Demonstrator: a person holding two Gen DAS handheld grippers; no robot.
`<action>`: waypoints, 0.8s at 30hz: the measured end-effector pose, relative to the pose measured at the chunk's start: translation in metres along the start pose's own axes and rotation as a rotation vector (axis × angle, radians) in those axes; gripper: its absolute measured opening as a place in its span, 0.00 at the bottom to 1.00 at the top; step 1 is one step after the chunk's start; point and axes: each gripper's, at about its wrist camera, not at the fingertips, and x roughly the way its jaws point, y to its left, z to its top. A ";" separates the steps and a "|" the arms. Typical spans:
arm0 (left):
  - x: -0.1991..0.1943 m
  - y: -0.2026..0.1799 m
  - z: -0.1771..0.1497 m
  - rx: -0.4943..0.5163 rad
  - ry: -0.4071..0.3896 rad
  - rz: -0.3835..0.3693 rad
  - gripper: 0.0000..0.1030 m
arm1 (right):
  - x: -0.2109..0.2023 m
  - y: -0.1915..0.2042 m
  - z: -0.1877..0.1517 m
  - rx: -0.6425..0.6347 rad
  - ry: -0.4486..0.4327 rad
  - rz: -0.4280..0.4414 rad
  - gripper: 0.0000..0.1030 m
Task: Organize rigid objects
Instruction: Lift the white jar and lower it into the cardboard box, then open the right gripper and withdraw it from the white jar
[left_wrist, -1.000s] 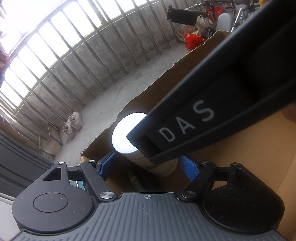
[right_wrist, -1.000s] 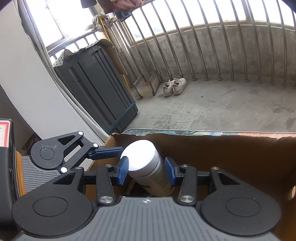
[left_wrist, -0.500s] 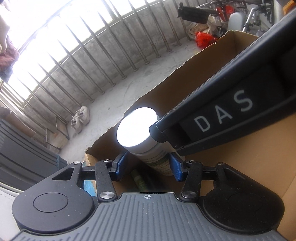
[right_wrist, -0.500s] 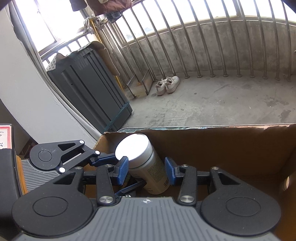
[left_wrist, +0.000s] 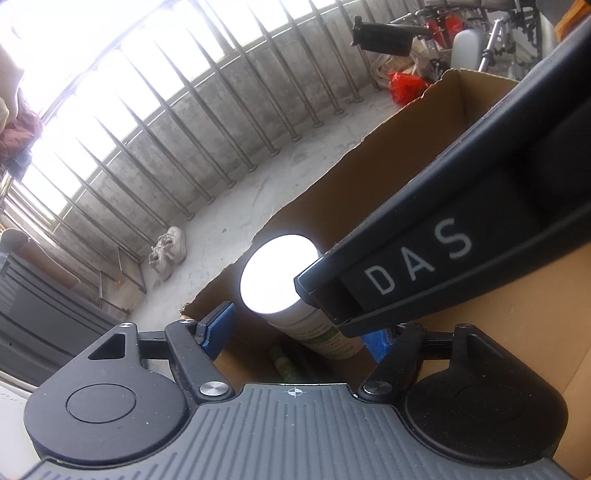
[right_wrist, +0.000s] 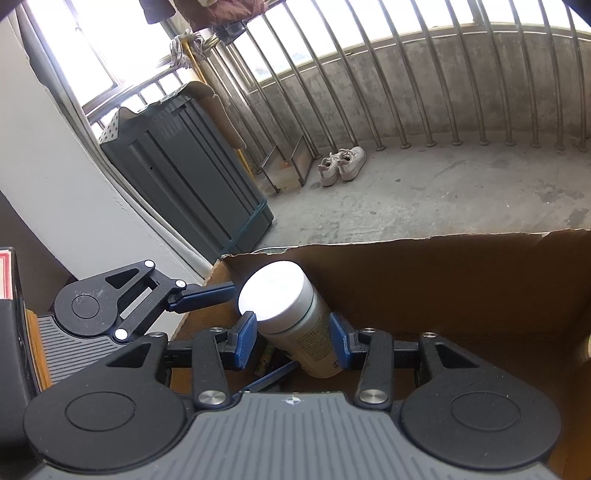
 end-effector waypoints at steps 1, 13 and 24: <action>0.001 0.000 0.002 -0.001 -0.006 0.000 0.69 | -0.001 -0.002 0.000 0.007 -0.002 -0.005 0.45; 0.005 -0.003 0.002 0.005 0.016 0.056 0.60 | -0.011 -0.019 -0.001 0.053 -0.004 -0.009 0.45; -0.018 -0.010 -0.005 0.080 0.005 0.108 0.70 | -0.042 -0.023 -0.006 0.063 -0.024 -0.008 0.45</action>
